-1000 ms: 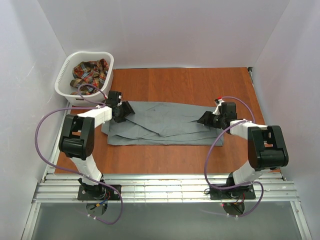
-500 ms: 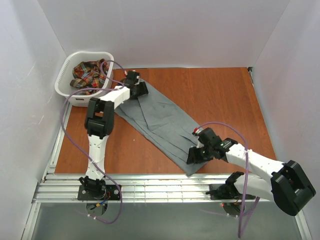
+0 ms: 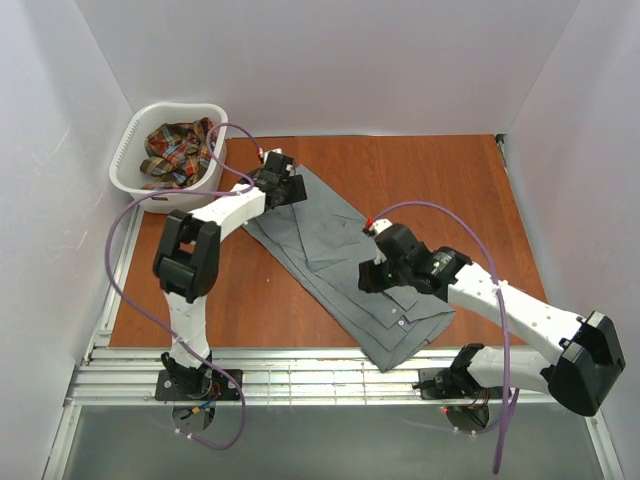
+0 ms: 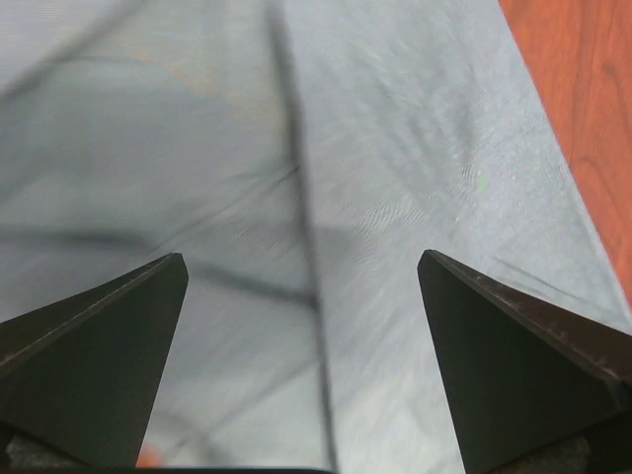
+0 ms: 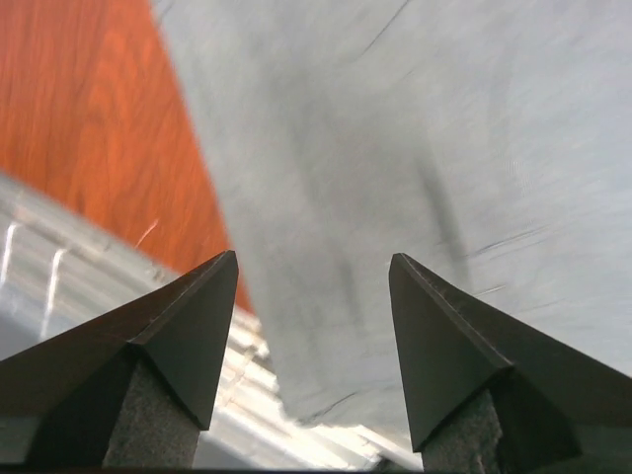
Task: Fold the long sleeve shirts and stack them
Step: Fold the shirt
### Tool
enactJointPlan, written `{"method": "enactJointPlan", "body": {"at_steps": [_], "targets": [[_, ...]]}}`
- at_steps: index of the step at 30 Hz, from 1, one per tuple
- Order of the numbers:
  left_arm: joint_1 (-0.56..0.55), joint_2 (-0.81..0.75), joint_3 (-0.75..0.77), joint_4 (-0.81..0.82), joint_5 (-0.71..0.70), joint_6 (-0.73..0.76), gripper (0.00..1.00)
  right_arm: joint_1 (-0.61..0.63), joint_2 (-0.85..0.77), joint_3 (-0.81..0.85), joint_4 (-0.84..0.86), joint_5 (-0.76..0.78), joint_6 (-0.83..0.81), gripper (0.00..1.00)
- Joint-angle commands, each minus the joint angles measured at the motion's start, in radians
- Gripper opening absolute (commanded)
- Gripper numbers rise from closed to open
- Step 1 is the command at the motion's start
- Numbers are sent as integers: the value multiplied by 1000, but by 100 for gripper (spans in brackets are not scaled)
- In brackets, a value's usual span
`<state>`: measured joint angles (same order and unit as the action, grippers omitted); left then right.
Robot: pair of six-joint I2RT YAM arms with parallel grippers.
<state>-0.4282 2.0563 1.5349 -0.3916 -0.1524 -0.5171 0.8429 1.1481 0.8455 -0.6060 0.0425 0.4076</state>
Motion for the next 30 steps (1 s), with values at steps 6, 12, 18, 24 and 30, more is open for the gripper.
{"method": "enactJointPlan", "body": {"at_steps": [6,12,18,24,30], "targets": [[12,-268,-246,-37,-162,-149,85,-195,101,66,21,76,-239,53],[14,-167,-234,-32,-159,-164,69,-228,174,18,40,21,-262,29],[43,-23,-164,-35,-151,-146,54,-223,196,-63,31,-62,-250,21],[74,90,-75,-62,-118,-112,53,-154,231,-121,6,-171,-176,20],[74,225,94,-59,-23,-29,59,43,289,-128,98,-341,-27,20]]}}
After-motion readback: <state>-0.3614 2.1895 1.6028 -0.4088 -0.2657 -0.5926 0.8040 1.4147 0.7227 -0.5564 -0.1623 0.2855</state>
